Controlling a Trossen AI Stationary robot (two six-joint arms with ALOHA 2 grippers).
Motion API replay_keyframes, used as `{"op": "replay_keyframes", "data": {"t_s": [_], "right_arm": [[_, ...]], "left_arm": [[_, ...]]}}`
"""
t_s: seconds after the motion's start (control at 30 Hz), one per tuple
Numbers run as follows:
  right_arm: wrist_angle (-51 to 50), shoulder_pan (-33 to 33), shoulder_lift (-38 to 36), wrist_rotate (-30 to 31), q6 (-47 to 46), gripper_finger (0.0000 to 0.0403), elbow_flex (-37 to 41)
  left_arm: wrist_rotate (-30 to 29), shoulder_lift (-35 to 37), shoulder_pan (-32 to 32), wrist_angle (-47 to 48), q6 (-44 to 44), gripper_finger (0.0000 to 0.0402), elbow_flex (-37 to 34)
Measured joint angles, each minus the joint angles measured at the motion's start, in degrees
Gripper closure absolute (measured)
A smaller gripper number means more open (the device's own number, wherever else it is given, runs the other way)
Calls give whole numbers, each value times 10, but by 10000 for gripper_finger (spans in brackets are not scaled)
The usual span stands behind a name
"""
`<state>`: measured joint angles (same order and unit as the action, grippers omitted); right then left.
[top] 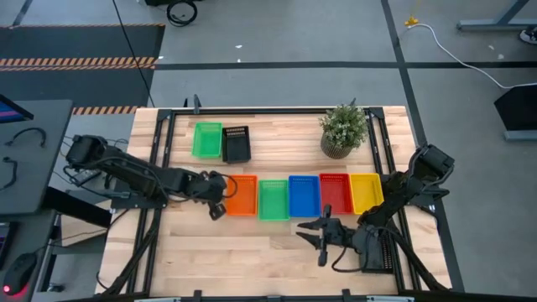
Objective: Stack baskets by color
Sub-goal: Stack the top orange bin on top of the bottom orange bin, then stack the top green bin on top of the bottom green bin
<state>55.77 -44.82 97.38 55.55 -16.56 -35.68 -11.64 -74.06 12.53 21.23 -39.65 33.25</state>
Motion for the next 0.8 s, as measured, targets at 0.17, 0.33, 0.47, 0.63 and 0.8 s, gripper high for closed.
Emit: {"op": "replay_keyframes", "data": {"t_s": [0.17,0.33,0.47,0.63,0.8], "right_arm": [[5,2,0,-14,0,287,0],[7,-5,0,-17,0,287,0],[7,-7,0,-17,1,287,0],[7,-7,0,-17,2,287,0],[7,-6,0,-17,2,288,0]], "left_arm": [[14,-1,16,-19,3,397,17],[15,-1,43,-18,5,390,43],[19,-1,61,-15,1,391,57],[50,-1,65,82,-2,396,93],[-12,-1,65,251,-2,393,165]]}}
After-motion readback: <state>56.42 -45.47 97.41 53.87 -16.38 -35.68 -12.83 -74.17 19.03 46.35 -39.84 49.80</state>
